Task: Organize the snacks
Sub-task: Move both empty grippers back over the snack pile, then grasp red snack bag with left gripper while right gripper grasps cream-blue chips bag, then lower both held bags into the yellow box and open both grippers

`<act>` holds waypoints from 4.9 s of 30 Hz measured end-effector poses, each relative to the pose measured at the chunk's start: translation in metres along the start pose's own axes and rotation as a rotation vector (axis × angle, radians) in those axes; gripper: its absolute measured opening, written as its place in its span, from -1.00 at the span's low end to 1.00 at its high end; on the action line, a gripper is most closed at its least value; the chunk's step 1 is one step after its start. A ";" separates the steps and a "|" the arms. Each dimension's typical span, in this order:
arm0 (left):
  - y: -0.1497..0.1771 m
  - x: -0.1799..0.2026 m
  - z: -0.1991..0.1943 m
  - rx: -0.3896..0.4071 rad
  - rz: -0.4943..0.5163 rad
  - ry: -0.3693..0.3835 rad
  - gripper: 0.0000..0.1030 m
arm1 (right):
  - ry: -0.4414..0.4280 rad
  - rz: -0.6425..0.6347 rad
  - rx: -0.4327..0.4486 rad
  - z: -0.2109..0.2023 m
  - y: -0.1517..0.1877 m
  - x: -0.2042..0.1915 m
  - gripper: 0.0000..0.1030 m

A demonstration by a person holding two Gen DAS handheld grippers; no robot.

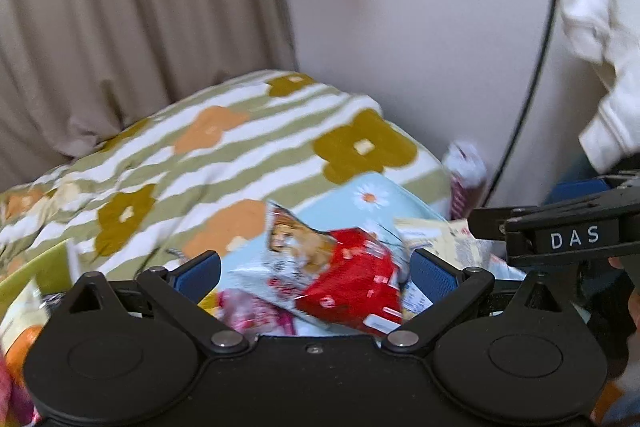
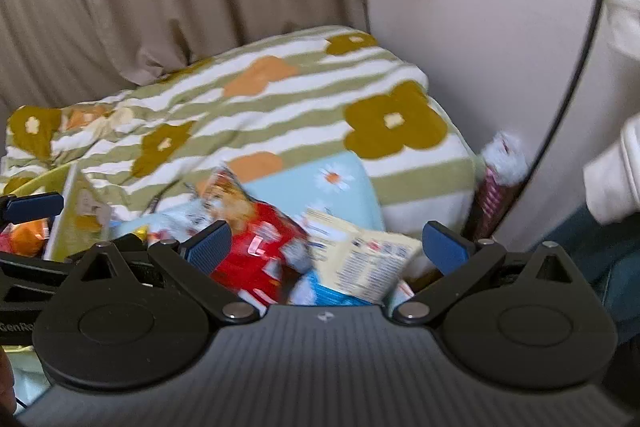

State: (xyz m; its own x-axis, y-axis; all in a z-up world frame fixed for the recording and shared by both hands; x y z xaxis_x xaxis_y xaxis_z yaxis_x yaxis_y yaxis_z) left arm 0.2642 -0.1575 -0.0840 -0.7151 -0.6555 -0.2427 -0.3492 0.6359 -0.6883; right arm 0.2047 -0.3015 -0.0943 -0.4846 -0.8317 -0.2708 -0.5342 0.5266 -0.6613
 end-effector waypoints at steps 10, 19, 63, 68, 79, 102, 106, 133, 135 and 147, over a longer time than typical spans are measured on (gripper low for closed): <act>0.007 0.025 0.081 -0.102 0.135 0.118 0.91 | 0.040 0.150 -0.066 0.048 0.023 0.028 1.00; 0.020 0.038 0.125 -0.157 0.223 0.165 0.79 | 0.045 0.244 -0.110 0.082 0.041 0.029 1.00; 0.035 0.032 0.084 -0.177 -0.038 -0.052 0.20 | -0.089 0.104 -0.224 0.116 0.042 0.029 0.30; 0.030 0.026 0.060 -0.135 -0.106 -0.105 0.20 | -0.123 0.055 -0.203 0.098 0.032 0.025 0.30; 0.022 -0.017 -0.027 -0.032 -0.247 -0.286 0.20 | -0.271 -0.061 -0.150 0.042 0.002 -0.023 0.30; 0.143 -0.186 -0.174 -0.003 -0.444 -0.544 0.20 | -0.533 -0.219 -0.125 -0.043 0.066 -0.253 0.30; 0.175 -0.210 -0.168 -0.020 -0.478 -0.521 0.20 | -0.515 -0.228 -0.141 -0.043 0.090 -0.281 0.30; 0.231 -0.245 -0.191 0.002 -0.605 -0.455 1.00 | -0.448 -0.257 -0.150 -0.042 0.122 -0.331 0.32; 0.230 -0.246 -0.191 0.003 -0.607 -0.458 1.00 | -0.455 -0.274 -0.164 -0.040 0.125 -0.337 0.33; 0.240 -0.245 -0.191 -0.026 -0.617 -0.466 1.00 | -0.485 -0.300 -0.168 -0.027 0.145 -0.344 1.00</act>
State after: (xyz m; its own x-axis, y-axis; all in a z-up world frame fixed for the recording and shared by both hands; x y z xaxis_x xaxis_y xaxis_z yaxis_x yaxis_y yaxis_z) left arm 0.2398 0.2337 -0.0592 -0.0596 -0.9944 -0.0874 -0.6201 0.1055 -0.7774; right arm 0.2751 0.0658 -0.0776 0.0550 -0.9133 -0.4037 -0.7204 0.2436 -0.6493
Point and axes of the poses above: each gripper's, at about its wrist camera, not at the fingertips, and z roughly the way its jaws point, x to its right, y to its underside, the point moved 6 cm from there along z, roughly the way its jaws point, and after that the axes turned 9 degrees about z, right-handed, at the moved point
